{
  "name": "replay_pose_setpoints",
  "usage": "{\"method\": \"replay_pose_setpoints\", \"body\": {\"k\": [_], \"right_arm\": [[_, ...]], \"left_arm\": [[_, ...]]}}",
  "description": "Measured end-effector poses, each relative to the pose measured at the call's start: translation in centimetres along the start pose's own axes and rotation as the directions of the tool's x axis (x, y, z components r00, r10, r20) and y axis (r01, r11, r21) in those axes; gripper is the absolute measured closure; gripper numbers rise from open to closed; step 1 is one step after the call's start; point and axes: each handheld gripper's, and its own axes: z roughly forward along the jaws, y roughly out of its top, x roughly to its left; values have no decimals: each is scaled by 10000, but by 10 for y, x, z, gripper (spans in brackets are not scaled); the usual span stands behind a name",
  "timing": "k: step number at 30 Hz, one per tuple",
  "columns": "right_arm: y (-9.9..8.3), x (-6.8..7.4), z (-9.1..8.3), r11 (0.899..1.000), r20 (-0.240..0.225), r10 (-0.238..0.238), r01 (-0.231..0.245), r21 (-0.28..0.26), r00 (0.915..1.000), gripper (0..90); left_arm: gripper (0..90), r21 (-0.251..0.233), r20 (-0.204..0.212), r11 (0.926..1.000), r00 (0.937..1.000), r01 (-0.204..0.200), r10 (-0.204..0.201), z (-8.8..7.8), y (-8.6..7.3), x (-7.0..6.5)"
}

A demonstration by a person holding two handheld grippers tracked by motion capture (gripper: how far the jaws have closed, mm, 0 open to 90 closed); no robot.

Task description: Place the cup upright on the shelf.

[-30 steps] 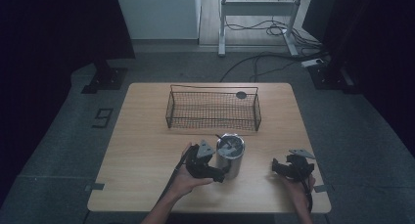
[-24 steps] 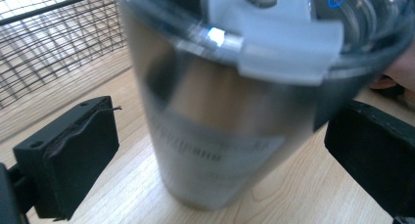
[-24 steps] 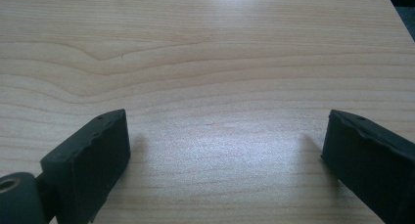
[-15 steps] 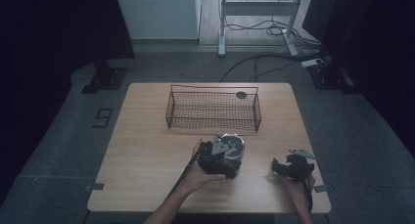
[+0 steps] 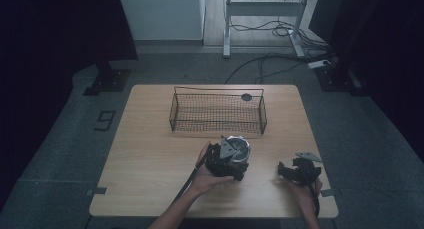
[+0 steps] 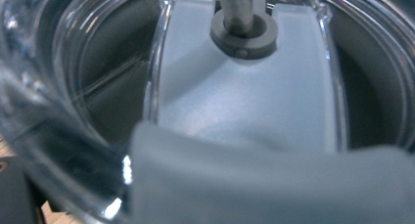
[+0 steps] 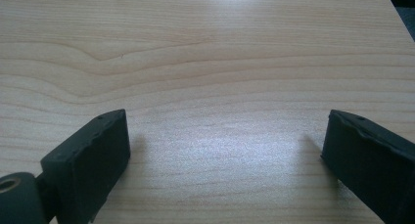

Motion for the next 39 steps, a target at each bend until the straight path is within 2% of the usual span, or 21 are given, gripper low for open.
{"method": "replay_pose_setpoints", "body": {"k": [9,16,33,39], "right_arm": [[0,0,0,10000,1,13,-13,4,10000,36],[0,0,0,10000,0,10,-10,3,10000,36],[0,0,0,10000,4,27,-27,-2,10000,36],[0,0,0,10000,4,11,-11,-11,10000,36]], "left_arm": [[40,-143,159,9998,9998,-115,117,-1,-1,1],[40,-620,324,9980,9994,113,-93,-11,3,5],[40,-1062,-156,9941,9996,219,-236,-38,10,21],[40,-1236,-168,9907,9981,564,-589,-48,14,29]]}}
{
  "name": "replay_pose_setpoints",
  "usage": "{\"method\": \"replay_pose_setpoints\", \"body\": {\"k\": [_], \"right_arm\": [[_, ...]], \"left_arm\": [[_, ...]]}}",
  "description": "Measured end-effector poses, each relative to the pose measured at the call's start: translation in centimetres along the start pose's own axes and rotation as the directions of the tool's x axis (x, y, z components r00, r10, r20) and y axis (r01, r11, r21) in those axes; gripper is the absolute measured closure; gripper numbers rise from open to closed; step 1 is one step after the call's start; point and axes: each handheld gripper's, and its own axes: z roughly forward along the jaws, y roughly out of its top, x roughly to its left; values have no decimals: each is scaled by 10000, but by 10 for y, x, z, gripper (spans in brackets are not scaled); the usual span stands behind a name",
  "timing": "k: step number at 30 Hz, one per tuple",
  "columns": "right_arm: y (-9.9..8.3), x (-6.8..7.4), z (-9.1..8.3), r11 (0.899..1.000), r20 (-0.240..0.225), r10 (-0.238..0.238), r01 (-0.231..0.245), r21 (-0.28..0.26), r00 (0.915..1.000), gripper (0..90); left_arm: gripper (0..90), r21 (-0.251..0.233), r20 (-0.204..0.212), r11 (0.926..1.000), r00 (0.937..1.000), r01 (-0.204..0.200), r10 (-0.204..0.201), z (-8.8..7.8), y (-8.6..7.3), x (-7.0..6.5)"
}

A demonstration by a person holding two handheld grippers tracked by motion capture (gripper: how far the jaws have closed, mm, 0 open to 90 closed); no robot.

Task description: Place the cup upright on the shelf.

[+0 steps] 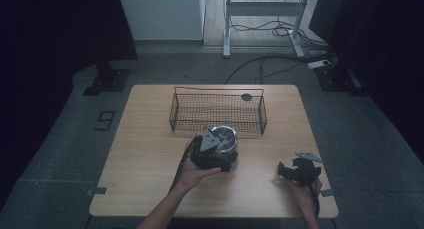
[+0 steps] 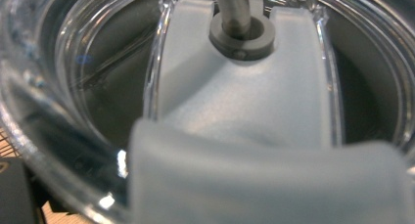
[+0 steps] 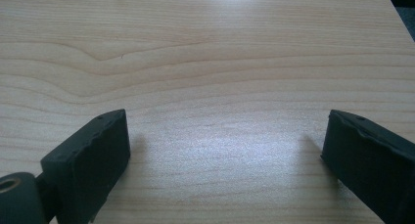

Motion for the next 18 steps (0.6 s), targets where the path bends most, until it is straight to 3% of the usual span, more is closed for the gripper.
{"method": "replay_pose_setpoints", "body": {"k": [10,18], "right_arm": [[0,0,0,10000,0,12,-12,4,10000,36],[0,0,0,10000,1,13,-13,1,10000,36]], "left_arm": [[40,-123,-451,9999,9989,97,-103,-9,7,13],[40,-163,-555,9998,9984,123,-131,-15,10,20]]}}
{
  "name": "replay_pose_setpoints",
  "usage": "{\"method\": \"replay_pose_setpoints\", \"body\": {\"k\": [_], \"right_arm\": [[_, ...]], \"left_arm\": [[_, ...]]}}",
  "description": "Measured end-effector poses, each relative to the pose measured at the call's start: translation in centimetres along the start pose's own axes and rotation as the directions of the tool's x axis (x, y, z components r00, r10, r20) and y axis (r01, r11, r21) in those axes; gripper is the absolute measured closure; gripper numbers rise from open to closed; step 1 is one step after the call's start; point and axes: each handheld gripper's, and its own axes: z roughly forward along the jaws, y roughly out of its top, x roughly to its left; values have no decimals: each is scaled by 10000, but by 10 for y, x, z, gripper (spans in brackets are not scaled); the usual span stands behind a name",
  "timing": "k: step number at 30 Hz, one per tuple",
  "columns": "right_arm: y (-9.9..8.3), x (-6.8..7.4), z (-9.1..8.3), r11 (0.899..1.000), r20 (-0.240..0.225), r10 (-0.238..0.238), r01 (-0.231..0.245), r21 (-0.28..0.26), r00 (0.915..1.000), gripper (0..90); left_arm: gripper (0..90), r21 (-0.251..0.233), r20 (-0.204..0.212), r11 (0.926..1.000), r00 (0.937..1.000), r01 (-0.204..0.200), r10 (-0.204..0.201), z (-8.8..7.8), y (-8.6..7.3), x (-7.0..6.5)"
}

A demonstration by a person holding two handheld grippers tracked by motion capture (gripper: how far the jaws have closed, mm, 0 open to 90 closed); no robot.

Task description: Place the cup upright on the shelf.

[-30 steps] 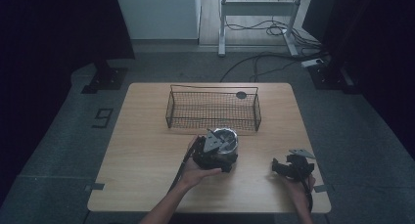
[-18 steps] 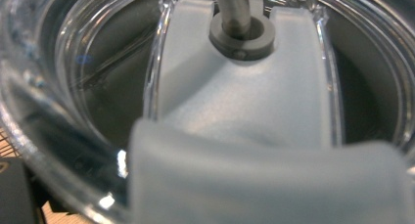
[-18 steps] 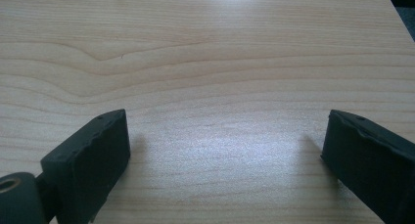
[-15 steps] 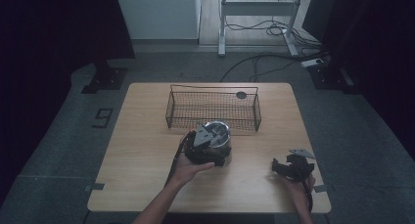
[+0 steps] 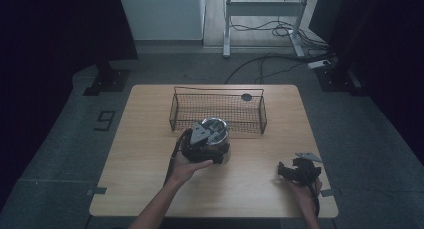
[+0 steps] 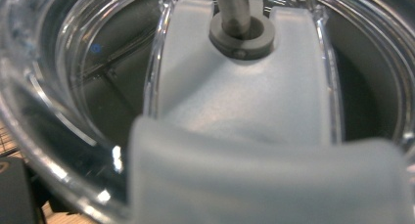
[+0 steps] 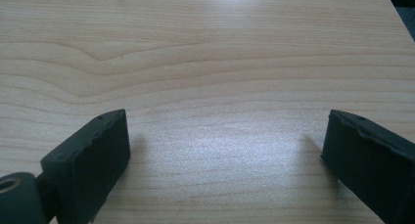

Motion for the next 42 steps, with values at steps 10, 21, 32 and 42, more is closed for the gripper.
{"method": "replay_pose_setpoints", "body": {"k": [10,21,32,42], "right_arm": [[0,0,0,10000,-1,2,-2,1,10000,36],[0,0,0,10000,-2,-4,4,-1,10000,36],[0,0,0,10000,-7,-11,11,18,10000,36],[0,0,0,10000,-6,-8,8,23,10000,36]], "left_arm": [[40,-31,-74,10000,10000,8,-9,-2,3,5],[40,-57,-107,9999,9999,-96,96,-3,10,9],[40,-16,-94,10000,9999,87,-87,-2,18,14],[40,-36,-142,9999,9998,149,-149,-1,27,19]]}}
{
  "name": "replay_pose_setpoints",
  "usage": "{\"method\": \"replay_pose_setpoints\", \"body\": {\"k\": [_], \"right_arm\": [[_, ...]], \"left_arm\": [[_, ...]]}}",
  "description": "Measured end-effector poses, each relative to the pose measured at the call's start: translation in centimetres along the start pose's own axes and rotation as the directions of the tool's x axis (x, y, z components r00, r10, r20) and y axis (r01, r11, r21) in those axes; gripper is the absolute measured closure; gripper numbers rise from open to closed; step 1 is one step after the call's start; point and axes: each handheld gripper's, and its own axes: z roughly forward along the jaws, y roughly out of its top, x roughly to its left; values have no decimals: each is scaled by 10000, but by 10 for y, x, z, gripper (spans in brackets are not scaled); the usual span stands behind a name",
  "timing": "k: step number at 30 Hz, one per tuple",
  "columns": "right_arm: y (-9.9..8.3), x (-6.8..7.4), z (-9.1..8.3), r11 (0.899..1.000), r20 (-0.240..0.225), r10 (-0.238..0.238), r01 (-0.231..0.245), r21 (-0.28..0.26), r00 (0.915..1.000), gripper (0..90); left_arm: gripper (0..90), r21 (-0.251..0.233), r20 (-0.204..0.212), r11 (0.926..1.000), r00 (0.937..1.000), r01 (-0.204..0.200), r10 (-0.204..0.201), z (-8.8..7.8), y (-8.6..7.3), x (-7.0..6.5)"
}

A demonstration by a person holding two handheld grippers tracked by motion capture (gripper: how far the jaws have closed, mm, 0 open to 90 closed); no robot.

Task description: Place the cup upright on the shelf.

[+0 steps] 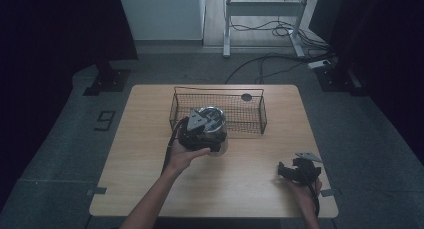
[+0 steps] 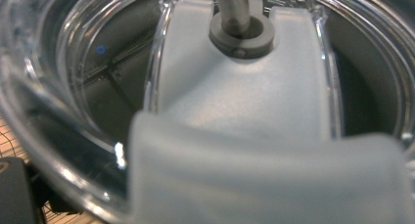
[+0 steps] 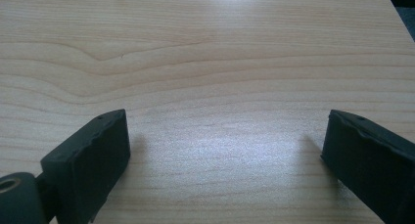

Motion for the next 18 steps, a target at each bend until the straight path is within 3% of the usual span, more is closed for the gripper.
{"method": "replay_pose_setpoints", "body": {"k": [18], "right_arm": [[0,0,0,10000,2,-15,15,3,10000,36]], "left_arm": [[40,-76,-89,9999,9999,80,-80,2,15,9]]}}
